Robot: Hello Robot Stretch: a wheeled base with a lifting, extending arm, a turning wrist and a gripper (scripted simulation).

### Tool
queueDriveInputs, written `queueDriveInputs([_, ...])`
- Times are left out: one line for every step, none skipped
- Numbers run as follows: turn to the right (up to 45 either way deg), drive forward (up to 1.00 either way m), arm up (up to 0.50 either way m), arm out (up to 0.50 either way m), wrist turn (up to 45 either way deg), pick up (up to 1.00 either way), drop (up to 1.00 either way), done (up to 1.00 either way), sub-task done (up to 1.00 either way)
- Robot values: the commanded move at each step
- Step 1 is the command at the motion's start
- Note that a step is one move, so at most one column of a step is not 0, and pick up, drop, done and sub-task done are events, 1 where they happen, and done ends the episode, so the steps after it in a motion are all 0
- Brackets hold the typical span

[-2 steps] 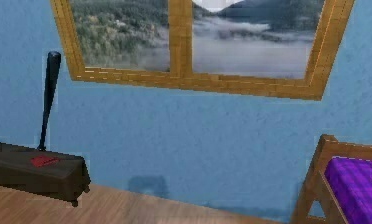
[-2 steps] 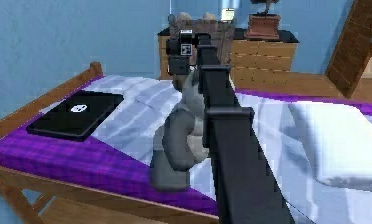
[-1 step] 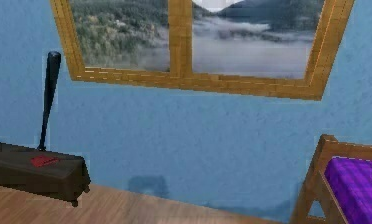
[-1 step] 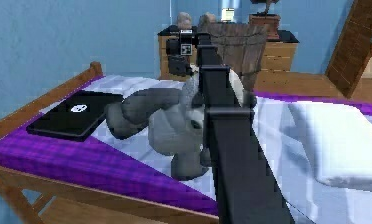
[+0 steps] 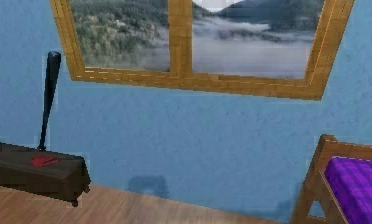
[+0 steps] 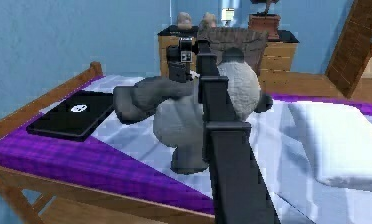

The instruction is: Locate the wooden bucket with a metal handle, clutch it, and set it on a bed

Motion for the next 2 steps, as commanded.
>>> queueDriveInputs([0.0,0.00,-0.32,0.00,0.0,0.00,0.00,0.00,0.00])
queueDriveInputs([0.0,0.00,0.00,0.00,0.0,0.00,1.00,0.00,0.00])
